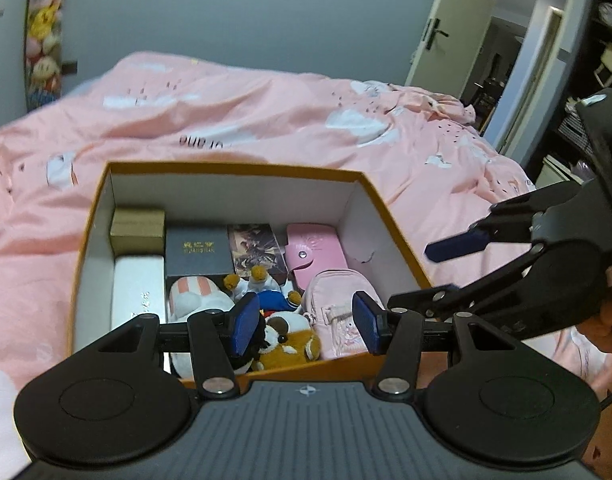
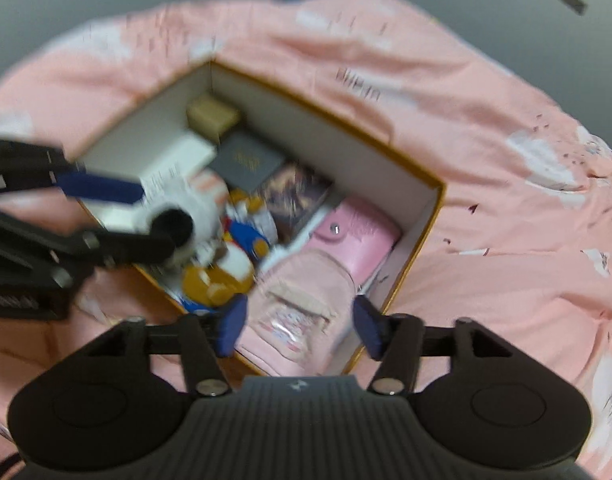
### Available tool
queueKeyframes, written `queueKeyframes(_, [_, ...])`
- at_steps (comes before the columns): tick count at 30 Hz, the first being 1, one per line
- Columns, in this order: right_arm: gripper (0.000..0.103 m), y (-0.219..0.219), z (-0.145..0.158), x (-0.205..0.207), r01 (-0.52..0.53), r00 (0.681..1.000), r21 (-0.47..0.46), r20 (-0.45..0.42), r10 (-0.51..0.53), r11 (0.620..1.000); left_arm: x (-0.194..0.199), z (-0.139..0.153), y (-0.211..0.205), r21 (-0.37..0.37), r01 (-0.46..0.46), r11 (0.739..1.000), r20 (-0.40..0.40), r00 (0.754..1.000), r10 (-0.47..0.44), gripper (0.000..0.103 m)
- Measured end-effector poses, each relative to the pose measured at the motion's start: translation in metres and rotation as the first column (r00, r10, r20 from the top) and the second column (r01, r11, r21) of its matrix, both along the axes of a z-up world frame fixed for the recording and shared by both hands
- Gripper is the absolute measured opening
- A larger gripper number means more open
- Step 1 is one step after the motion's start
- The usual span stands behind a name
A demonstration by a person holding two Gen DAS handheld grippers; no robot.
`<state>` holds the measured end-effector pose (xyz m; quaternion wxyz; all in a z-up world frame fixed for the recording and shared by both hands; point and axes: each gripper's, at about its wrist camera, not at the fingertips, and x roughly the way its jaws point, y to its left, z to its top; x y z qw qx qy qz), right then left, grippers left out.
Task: Organize objects
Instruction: 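Withdraw both tools from the orange box toward the tape measure and fruit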
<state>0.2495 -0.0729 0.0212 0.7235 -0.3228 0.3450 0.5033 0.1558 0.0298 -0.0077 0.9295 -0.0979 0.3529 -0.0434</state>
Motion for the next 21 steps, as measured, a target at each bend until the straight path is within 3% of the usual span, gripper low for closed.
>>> queueKeyframes(3, [0.075, -0.019, 0.005, -0.004, 0.040, 0.999, 0.107, -0.033, -0.037, 0.993, -0.014, 0.006, -0.002, 0.016, 0.002, 1.000, 0.018, 1.000, -0.002, 0.062])
queueKeyframes(7, [0.095, -0.039, 0.007, -0.017, 0.122, 0.991, 0.219, -0.084, -0.106, 0.968, -0.032, 0.007, -0.003, 0.040, -0.014, 0.999, 0.021, 1.000, 0.013, 0.062])
queueKeyframes(11, [0.096, -0.056, -0.005, -0.037, 0.202, 0.979, 0.307, -0.061, -0.193, 0.930, -0.045, 0.000, -0.003, 0.066, -0.019, 0.998, -0.017, 1.000, 0.020, 0.062])
queueKeyframes(16, [0.094, -0.062, -0.031, -0.056, 0.211, 0.977, 0.281, -0.091, -0.193, 0.936, -0.058, -0.015, -0.003, 0.082, -0.014, 0.997, -0.082, 0.996, 0.021, 0.062])
queueKeyframes(21, [0.091, -0.066, -0.060, -0.069, 0.245, 0.962, 0.196, -0.167, -0.214, 0.949, -0.071, -0.035, -0.001, 0.079, -0.007, 0.997, -0.187, 0.982, 0.021, 0.061])
